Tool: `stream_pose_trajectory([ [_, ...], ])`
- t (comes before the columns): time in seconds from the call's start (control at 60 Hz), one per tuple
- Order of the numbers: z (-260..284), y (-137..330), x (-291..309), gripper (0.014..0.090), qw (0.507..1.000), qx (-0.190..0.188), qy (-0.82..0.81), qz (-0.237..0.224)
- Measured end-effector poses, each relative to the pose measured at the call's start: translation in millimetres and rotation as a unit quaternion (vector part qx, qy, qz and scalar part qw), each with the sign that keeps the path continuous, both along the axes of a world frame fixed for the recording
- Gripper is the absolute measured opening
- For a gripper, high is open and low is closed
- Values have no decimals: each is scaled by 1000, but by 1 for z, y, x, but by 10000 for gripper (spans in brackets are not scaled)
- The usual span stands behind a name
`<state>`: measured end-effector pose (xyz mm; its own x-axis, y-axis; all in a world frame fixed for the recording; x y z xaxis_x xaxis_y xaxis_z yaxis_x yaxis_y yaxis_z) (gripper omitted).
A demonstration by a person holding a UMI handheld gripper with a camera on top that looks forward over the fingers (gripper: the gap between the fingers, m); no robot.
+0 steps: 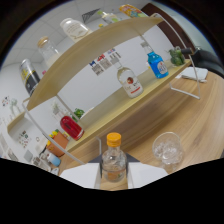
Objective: Make me a cup of Mount Fuji.
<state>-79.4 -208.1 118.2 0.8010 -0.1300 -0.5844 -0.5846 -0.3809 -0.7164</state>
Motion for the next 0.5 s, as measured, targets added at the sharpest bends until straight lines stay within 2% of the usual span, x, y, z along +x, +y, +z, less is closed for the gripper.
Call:
stream_pose_trajectory([
  [0.233, -9, 6, 14, 356, 970, 7, 236, -57],
  [0.5, -5, 12, 26, 353, 899, 17, 429, -86],
])
